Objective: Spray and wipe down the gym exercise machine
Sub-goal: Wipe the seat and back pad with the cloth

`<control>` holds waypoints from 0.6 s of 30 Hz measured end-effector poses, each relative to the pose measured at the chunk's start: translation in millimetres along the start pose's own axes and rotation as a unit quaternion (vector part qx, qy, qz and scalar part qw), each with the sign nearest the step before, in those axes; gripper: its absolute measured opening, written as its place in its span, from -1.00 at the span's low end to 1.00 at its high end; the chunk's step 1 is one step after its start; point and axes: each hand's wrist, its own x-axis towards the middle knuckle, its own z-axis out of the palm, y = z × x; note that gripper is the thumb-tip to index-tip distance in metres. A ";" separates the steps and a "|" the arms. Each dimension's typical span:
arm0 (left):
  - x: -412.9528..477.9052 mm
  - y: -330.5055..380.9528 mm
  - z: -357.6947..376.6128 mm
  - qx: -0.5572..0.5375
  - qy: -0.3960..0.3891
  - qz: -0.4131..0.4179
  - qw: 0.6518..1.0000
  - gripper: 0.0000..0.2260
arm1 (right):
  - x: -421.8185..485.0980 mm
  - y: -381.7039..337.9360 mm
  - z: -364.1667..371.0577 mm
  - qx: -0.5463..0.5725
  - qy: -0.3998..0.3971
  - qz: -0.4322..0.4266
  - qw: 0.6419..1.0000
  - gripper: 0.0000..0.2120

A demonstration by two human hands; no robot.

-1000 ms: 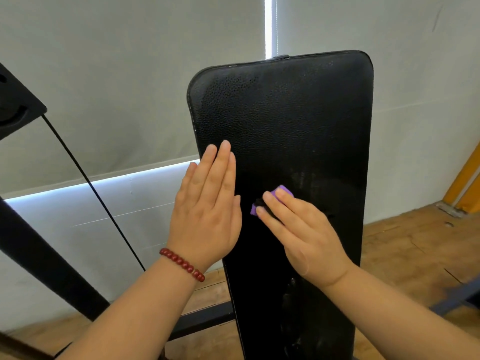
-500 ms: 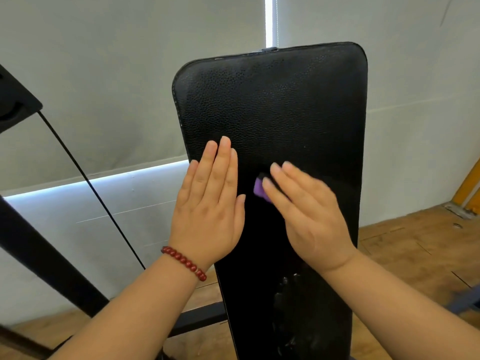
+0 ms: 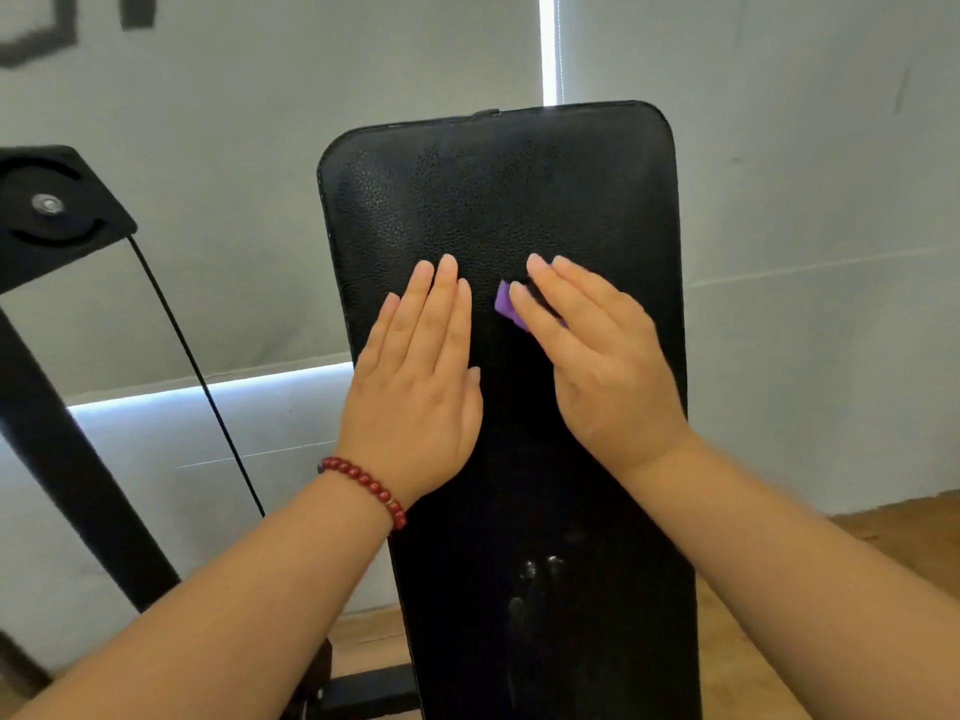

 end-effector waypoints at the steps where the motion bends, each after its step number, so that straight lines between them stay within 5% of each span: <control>1: 0.0 3.0 1.1 0.002 0.001 -0.003 1.000 -0.45 | 3.3 2.8 4.6 -0.008 0.007 0.002 1.000 -0.70; 10: -0.9 29.0 8.7 0.015 -0.001 -0.017 1.000 -0.43 | -58.3 -4.9 -13.1 0.004 -0.051 -0.027 0.998 -0.64; 18: -7.8 28.4 15.8 0.043 0.016 0.047 0.998 -0.43 | -52.3 6.9 -3.9 -0.014 -0.002 0.034 0.999 -0.65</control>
